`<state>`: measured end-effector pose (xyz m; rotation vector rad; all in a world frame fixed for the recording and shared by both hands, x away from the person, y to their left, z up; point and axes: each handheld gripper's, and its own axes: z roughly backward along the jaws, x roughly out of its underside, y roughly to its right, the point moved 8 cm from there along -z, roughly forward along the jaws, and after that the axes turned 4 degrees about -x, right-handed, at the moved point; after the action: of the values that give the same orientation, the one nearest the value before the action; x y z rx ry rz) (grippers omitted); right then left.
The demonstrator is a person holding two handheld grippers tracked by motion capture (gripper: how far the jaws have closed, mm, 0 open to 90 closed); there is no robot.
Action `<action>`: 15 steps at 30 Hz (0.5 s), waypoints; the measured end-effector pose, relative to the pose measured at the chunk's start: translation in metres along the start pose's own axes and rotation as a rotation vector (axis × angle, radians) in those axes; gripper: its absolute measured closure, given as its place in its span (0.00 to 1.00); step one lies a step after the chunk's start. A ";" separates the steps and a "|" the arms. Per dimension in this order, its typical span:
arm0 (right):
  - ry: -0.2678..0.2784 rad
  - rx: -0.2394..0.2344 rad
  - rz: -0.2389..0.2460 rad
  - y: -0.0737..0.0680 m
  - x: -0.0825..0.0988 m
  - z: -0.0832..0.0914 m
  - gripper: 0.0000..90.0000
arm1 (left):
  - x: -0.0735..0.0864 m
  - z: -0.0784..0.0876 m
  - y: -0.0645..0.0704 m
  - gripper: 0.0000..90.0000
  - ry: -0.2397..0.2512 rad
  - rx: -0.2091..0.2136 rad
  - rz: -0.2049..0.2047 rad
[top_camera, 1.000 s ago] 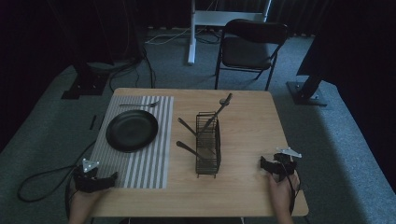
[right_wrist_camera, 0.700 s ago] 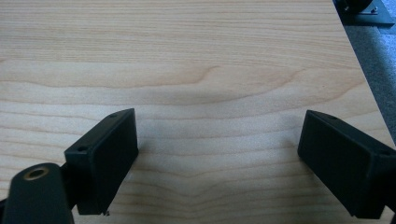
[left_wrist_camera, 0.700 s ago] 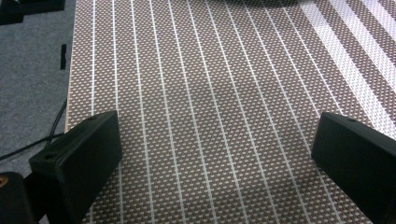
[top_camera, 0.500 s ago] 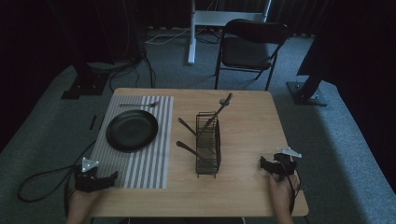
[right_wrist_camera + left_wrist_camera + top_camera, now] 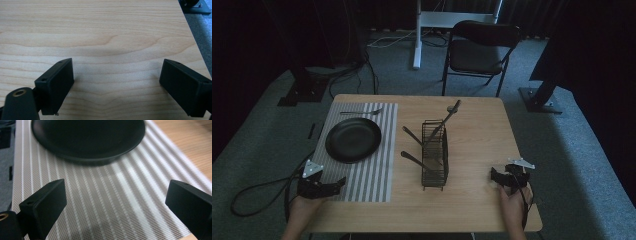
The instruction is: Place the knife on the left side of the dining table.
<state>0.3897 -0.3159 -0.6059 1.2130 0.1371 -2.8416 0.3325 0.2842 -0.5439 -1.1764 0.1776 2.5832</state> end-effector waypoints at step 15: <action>0.000 0.000 0.001 0.000 0.000 0.000 0.12 | -0.041 0.011 0.031 0.04 0.052 0.097 -0.083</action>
<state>0.3896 -0.3160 -0.6059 1.2122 0.1362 -2.8411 0.3405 0.2487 -0.5065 -1.1914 0.2568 2.4450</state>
